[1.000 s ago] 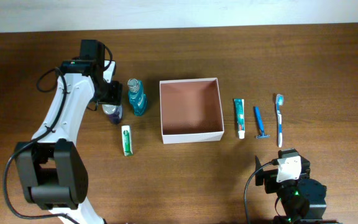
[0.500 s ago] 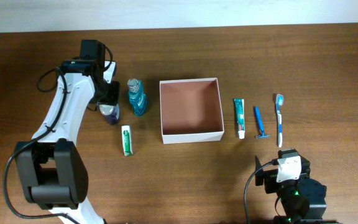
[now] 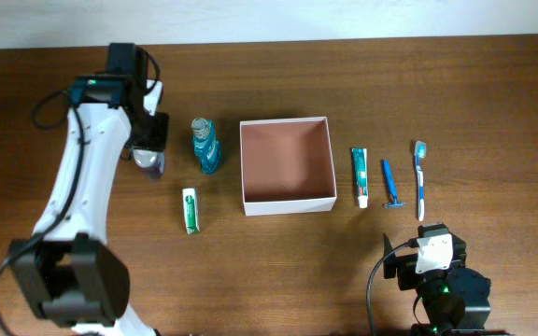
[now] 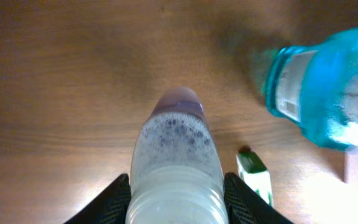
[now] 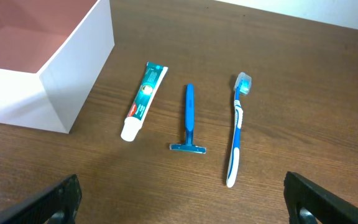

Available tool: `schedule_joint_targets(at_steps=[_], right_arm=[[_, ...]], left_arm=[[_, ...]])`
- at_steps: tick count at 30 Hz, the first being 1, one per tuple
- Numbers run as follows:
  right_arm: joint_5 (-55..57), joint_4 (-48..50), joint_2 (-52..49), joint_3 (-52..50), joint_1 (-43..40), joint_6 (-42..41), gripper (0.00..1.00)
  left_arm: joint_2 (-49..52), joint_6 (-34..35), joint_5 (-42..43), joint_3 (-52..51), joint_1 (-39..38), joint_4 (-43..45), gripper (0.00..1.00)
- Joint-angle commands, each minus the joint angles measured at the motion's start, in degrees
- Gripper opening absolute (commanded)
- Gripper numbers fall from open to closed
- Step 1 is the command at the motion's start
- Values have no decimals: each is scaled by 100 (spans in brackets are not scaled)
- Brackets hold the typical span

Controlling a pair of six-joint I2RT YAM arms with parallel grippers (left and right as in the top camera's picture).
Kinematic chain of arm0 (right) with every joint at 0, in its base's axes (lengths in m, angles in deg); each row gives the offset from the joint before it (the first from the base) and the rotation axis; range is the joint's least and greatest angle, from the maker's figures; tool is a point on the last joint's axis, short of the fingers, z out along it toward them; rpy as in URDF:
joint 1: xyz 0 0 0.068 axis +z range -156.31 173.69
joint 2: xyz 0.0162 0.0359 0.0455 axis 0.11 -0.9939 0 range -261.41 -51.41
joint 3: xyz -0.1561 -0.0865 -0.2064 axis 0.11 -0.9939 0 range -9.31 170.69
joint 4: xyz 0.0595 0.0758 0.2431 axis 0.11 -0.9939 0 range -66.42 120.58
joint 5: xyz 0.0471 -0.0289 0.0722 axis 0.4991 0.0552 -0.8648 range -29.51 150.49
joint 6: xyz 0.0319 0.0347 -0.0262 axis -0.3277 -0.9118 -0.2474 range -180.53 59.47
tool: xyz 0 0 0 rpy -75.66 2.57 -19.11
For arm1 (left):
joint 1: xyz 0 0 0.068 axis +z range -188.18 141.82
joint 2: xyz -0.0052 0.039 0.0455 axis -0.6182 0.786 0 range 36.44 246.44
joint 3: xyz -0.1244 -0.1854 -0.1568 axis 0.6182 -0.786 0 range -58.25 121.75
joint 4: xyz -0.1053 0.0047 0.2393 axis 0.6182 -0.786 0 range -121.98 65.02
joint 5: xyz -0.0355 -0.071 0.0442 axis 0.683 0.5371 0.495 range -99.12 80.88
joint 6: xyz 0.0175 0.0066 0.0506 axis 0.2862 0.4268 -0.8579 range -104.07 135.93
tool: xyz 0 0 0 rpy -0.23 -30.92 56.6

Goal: Pack container
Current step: 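Carry the soap bottle into the white box and release it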

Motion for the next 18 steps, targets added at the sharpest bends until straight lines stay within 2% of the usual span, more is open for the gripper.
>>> schedule_joint_targets(at_steps=[1, 6, 9, 13, 18], right_arm=[[-11, 17, 33, -24, 24, 17, 99], [-11, 20, 33, -24, 24, 17, 99], [-11, 20, 33, -24, 24, 17, 99], [-11, 20, 33, -24, 24, 17, 99], [-11, 17, 33, -24, 24, 17, 99]], left_arm=[[-857, 227, -42, 525, -127, -264, 1], [-1700, 640, -33, 577, -721, -442, 1], [-2118, 1187, -22, 577, -1609, -356, 1], [-2033, 1458, -44, 575, -2503, 138, 1], [-1408, 1847, -44, 575, -3198, 772, 1]])
